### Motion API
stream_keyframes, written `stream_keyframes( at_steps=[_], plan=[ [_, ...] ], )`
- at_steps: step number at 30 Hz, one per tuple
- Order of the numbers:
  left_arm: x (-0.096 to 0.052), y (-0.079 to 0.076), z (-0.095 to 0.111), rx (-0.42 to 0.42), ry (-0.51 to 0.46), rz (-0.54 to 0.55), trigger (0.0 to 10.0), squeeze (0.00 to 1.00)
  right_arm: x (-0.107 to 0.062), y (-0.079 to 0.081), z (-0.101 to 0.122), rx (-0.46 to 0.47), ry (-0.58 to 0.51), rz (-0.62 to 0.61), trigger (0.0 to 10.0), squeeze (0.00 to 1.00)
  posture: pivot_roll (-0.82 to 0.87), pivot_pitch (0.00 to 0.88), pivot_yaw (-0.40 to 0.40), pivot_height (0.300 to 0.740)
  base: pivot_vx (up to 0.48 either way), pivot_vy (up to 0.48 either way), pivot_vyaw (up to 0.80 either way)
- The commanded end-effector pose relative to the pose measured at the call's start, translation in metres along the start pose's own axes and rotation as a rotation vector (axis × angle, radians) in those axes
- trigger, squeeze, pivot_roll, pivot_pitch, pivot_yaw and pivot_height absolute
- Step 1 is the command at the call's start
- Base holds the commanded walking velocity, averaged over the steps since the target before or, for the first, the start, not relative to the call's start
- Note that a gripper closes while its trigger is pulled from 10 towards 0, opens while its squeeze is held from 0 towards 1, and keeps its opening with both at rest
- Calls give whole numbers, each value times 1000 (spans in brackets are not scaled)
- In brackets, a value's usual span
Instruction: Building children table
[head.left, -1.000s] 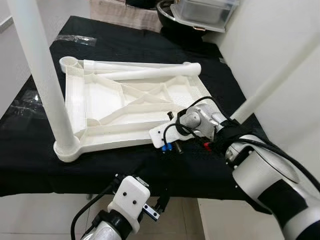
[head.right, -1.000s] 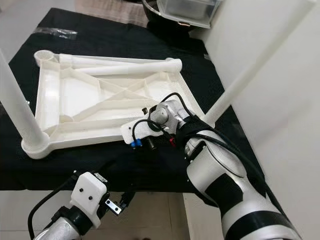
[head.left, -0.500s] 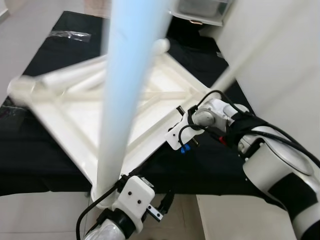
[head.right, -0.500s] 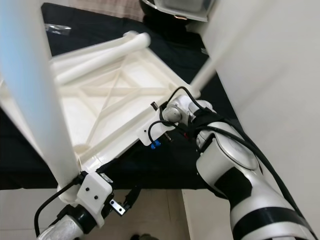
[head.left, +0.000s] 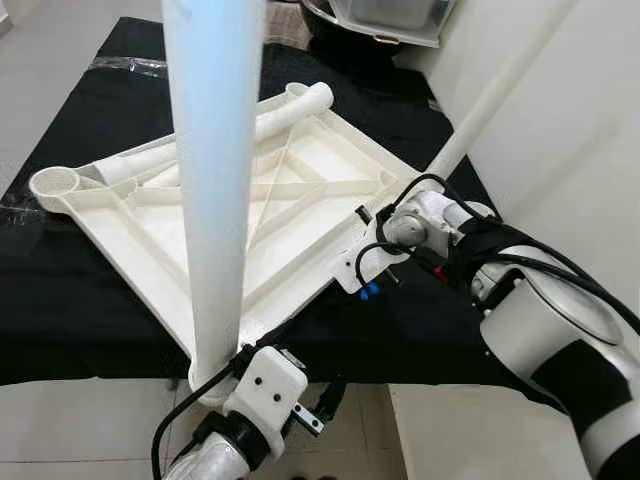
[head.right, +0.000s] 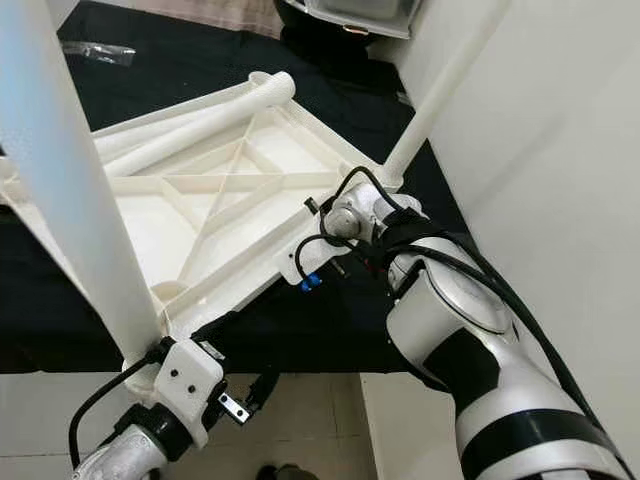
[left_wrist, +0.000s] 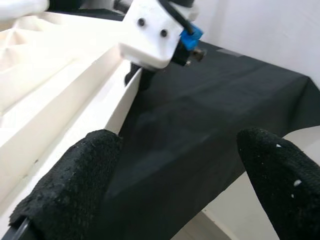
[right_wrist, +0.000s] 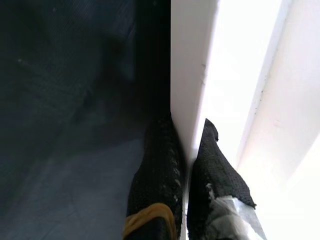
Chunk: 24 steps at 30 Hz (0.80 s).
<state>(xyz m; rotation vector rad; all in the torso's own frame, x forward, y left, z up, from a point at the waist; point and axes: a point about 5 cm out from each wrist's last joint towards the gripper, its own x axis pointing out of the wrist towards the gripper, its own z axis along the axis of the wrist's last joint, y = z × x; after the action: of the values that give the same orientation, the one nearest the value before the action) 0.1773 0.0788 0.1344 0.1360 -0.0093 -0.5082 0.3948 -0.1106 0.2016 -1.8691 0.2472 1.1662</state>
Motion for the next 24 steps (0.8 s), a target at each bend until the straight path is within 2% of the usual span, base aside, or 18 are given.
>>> stream_keyframes(
  at_steps=[1,2,10,11,13,14,17,19,20,22,23,24],
  plan=[
    [0,-3,-4,-13,8,-3,10000,0,-24,-31,-11,60,21,-279,10000,0,28,69,-230,740,0,0,0],
    [0,-3,-4,-13,8,-3,10000,0,-25,-33,-11,68,18,-301,10000,1000,28,69,-230,740,0,0,0],
    [1,-4,-5,-10,10,-10,10000,0,-25,-34,-9,28,11,-326,10000,1000,35,51,-229,740,0,0,0],
    [1,-4,-6,-9,10,-10,10000,0,-26,-33,-11,13,17,-323,10000,0,34,51,-226,740,0,0,0],
    [2,-3,-6,-8,9,-11,10000,0,-26,-29,-14,29,15,-294,10000,0,36,50,-229,740,0,0,0],
    [3,-3,-6,-7,8,-12,10000,0,-27,-19,-20,82,8,-224,10000,0,36,48,-230,740,0,0,0],
    [4,-2,-7,-6,9,-11,10000,0,-26,-10,-26,120,3,-162,10000,0,35,45,-230,740,0,0,0],
    [5,-1,-8,-2,8,-6,10000,0,-27,6,-35,218,-28,-109,10000,0,36,39,-228,740,0,0,0],
    [5,-1,-8,-2,8,-6,10000,0,-27,6,-35,218,-28,-109,10000,0,36,39,-228,740,0,0,0],
    [6,1,-8,1,5,-2,10000,0,-31,14,-44,372,-94,-158,10000,0,35,34,-218,740,0,0,0],
    [6,2,-9,4,5,0,10000,0,-33,18,-49,479,-141,-201,10000,0,35,26,-213,740,0,0,0],
    [6,2,-9,4,5,0,10000,0,-33,18,-49,479,-141,-201,10000,0,35,26,-213,740,0,0,0]
  ],
)
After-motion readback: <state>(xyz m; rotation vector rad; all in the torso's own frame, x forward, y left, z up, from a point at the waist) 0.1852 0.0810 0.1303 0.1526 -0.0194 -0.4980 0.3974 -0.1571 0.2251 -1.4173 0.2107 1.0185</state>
